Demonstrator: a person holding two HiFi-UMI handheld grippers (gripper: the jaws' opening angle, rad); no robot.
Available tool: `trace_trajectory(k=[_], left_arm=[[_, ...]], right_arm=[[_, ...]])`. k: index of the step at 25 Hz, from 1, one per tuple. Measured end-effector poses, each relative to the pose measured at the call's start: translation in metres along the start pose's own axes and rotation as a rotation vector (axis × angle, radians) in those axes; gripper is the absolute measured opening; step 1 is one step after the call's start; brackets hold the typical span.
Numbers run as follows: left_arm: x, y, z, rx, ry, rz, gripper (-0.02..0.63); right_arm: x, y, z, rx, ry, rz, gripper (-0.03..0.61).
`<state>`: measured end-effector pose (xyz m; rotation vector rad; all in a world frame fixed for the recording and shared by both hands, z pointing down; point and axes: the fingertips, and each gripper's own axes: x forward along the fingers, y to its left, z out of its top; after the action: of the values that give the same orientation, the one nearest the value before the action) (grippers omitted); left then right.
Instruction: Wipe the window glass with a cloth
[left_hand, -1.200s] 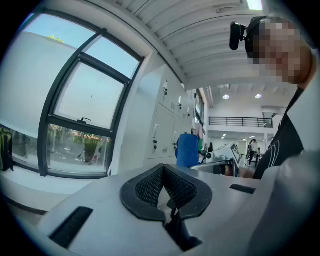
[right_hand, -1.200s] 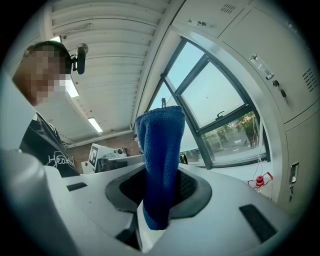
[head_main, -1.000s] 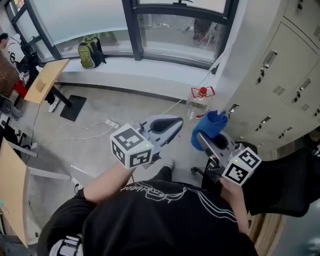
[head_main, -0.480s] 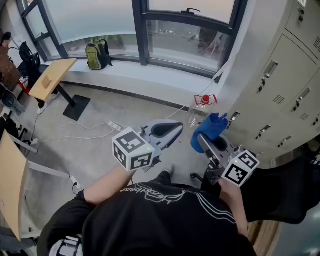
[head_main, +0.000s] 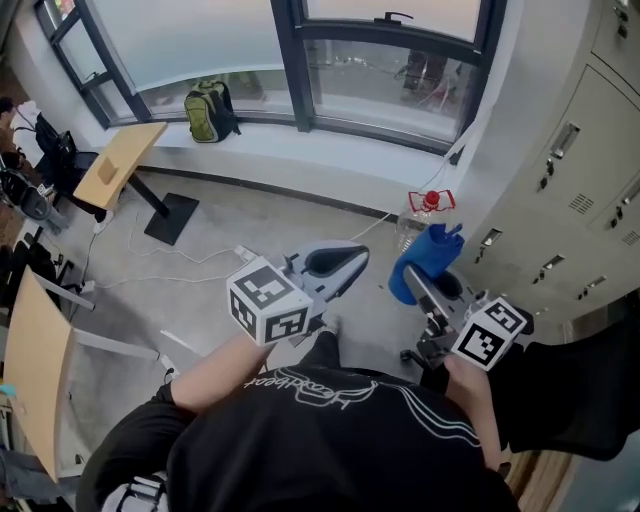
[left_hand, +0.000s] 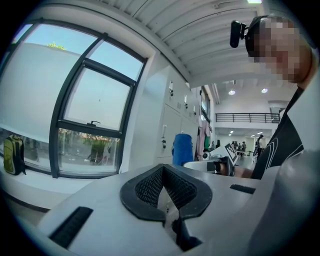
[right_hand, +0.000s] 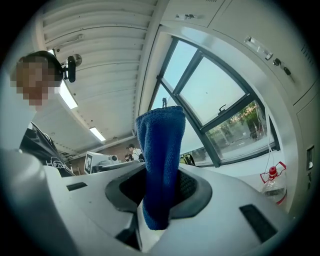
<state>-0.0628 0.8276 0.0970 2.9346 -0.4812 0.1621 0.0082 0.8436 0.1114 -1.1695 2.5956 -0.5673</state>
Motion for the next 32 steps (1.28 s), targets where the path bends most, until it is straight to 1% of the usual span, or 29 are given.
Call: trace_trajectory(k=[4,7,9,13,17,19,21,24,27,32], left_arm=[[-0.001,0.039,-0.011,-0.022,0.004,0.015,0.005],[-0.003,0.089,-0.012,-0.055,0.010,0.034,0.005],[-0.006,0.132,-0.013,-0.076,0.017,0.050,0.005],[-0.021,0.231,-0.013,-0.104,0.020,0.098,0.005],[-0.035,0.328,-0.005,-0.109,0.006,0.124,0.005],[-0.040,0.375,0.004,-0.114,-0.001,0.131,0.005],[-0.041,0.412,0.010,-0.118,-0.007,0.130,0.005],[-0.034,0.447,0.015,-0.119,-0.011,0.116,0.005],[-0.019,0.473,0.015,-0.137,-0.011,0.103,0.005],[0.029,0.508,0.010,-0.141,0.013,0.067,0.005]], right_arm=[[0.038,-0.021,-0.012,0.031,0.031,0.005,0.092],[0.087,-0.040,-0.011,0.053,0.062,0.021,0.092],[0.128,-0.055,-0.010,0.065,0.082,0.032,0.092],[0.221,-0.086,-0.012,0.091,0.102,0.049,0.092],[0.312,-0.111,-0.008,0.127,0.091,0.072,0.092],[0.355,-0.122,-0.001,0.121,0.082,0.074,0.092],[0.391,-0.132,0.006,0.097,0.082,0.073,0.092],[0.424,-0.150,0.013,0.087,0.081,0.064,0.092],[0.440,-0.173,0.021,0.090,0.075,0.041,0.092],[0.454,-0.233,0.029,0.133,0.057,0.005,0.092]])
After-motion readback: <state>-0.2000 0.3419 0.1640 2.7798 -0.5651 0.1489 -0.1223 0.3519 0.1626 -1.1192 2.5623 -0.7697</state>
